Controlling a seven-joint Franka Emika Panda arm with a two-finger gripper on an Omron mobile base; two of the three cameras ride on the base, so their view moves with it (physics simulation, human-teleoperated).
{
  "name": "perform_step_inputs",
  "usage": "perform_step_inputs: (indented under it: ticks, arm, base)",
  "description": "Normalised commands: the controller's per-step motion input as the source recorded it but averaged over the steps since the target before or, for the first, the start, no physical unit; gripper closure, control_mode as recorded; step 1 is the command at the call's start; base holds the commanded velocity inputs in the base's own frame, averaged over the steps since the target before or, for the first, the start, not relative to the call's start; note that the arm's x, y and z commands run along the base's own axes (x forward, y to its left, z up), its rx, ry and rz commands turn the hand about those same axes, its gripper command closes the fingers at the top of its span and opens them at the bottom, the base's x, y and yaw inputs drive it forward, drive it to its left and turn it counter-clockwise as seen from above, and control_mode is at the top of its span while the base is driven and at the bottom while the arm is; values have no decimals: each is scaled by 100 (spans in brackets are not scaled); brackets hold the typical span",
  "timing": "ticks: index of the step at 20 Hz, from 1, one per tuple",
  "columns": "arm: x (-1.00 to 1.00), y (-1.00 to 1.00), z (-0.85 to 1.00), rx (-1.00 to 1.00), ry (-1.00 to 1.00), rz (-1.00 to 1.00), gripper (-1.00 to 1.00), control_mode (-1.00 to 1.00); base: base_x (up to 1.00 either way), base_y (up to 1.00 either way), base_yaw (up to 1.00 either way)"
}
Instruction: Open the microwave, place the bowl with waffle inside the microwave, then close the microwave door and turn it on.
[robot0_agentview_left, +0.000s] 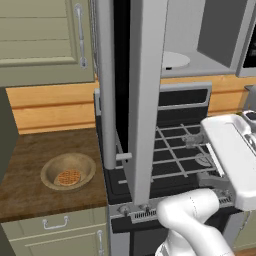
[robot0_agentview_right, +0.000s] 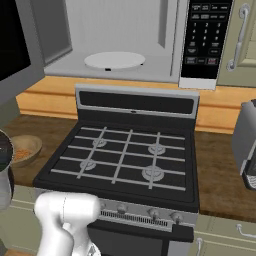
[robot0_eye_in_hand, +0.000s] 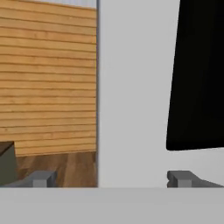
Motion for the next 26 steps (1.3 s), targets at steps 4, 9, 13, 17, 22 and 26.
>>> perform_step_inputs:
  ticks: [4, 9, 13, 17, 22, 26]
  arm:
    - [2, -75, 10, 0, 1, -8, -100, -100]
    - [42, -68, 16, -2, 11, -20, -100, -100]
    - [82, -57, 6, -11, 31, -32, -100, -100]
    - [85, -47, -9, -21, 35, -34, -100, -100]
    - [58, -14, -51, -23, 39, -33, -100, -100]
    - [17, -1, -97, -14, 33, -28, -100, -100]
  base:
    - [0, 0, 0]
    - [0, 0, 0]
    - [0, 0, 0]
    - [0, 0, 0]
    - [0, 0, 0]
    - [0, 0, 0]
